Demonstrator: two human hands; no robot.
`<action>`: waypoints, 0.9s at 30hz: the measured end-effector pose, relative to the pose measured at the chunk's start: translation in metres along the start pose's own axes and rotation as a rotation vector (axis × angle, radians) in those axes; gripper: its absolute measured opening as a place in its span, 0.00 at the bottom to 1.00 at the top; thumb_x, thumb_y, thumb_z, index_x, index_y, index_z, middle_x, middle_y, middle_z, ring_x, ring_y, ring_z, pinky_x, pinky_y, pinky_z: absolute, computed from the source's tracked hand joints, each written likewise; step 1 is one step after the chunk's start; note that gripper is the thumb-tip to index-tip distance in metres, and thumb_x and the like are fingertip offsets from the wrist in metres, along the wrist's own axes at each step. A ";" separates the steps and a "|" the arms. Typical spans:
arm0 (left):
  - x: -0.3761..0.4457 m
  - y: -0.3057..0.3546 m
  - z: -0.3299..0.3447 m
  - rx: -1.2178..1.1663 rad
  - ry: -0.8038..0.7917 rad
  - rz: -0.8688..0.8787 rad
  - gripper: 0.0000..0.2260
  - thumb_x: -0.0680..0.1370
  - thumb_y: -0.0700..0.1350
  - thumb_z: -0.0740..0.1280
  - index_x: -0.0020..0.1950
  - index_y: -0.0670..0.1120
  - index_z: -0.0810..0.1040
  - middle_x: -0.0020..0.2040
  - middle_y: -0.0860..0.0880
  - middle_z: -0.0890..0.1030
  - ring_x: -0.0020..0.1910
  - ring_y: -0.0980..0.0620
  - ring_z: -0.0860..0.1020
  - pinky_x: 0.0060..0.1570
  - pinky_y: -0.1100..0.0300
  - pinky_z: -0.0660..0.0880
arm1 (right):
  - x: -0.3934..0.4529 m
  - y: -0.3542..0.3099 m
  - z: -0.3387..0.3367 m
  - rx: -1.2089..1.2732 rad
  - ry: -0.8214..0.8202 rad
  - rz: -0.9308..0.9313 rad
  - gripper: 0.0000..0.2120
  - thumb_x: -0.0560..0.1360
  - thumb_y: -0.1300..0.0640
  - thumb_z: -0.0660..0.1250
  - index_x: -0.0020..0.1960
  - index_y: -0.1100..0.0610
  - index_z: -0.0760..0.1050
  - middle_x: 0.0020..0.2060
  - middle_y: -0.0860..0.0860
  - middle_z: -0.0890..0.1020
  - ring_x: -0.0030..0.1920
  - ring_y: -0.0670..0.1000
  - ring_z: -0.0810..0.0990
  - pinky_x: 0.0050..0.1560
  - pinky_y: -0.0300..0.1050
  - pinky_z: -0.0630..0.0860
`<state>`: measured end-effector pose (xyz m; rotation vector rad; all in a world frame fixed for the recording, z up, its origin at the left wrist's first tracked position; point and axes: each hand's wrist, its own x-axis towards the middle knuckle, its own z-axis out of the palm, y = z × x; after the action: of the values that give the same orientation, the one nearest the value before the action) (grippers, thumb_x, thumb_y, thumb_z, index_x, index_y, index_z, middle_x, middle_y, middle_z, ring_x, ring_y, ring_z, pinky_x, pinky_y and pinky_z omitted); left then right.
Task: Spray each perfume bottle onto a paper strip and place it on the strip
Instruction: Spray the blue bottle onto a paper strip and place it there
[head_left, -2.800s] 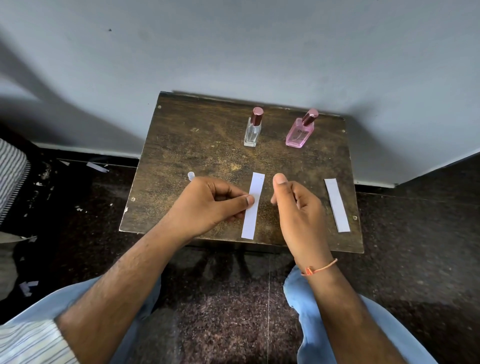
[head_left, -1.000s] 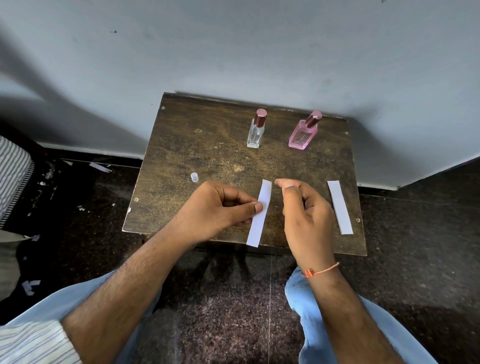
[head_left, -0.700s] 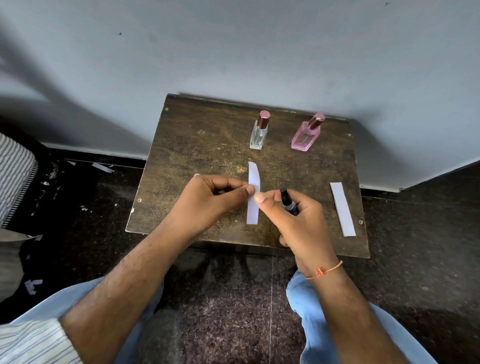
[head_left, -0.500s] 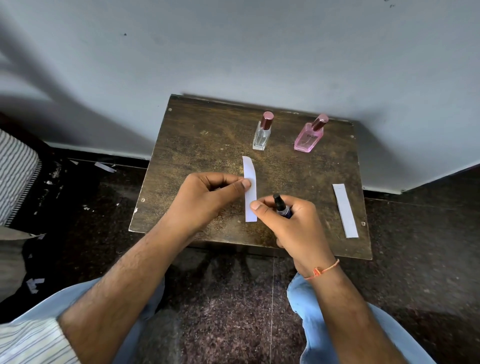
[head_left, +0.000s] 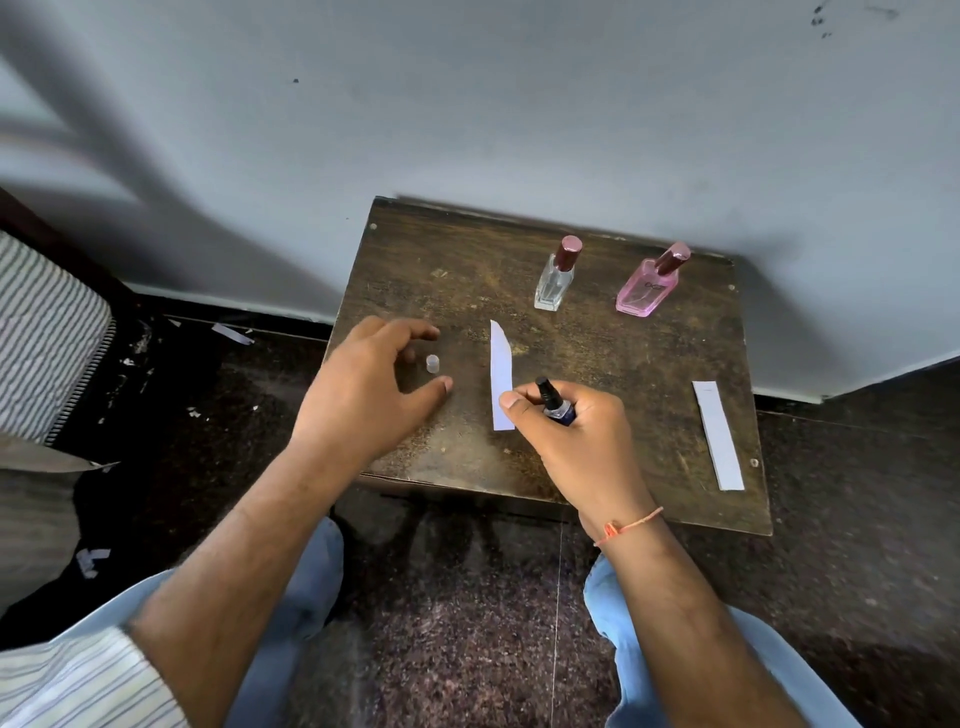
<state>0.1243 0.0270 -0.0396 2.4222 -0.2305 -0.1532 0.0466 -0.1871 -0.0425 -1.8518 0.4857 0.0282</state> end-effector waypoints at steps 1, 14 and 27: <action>-0.001 -0.001 0.003 0.009 -0.012 -0.006 0.21 0.75 0.56 0.79 0.67 0.59 0.82 0.58 0.59 0.79 0.54 0.60 0.79 0.56 0.59 0.80 | 0.001 -0.001 0.003 -0.014 0.000 0.001 0.06 0.77 0.52 0.78 0.42 0.51 0.87 0.27 0.39 0.81 0.30 0.40 0.75 0.37 0.40 0.72; 0.011 -0.010 -0.016 -0.061 0.107 -0.090 0.08 0.79 0.55 0.76 0.57 0.59 0.88 0.52 0.60 0.84 0.50 0.63 0.82 0.48 0.62 0.79 | 0.019 -0.015 0.047 -0.160 0.033 0.056 0.13 0.77 0.47 0.77 0.40 0.56 0.85 0.23 0.43 0.77 0.27 0.44 0.72 0.34 0.46 0.67; 0.003 -0.025 -0.021 -0.176 -0.113 0.083 0.09 0.82 0.47 0.75 0.62 0.56 0.87 0.46 0.61 0.85 0.37 0.61 0.78 0.39 0.70 0.73 | 0.019 -0.031 0.077 -0.346 0.015 0.111 0.23 0.75 0.43 0.75 0.31 0.58 0.75 0.24 0.50 0.76 0.28 0.52 0.74 0.30 0.47 0.65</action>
<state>0.1336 0.0585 -0.0405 2.2274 -0.3530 -0.2622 0.0914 -0.1150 -0.0449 -2.1616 0.6234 0.1832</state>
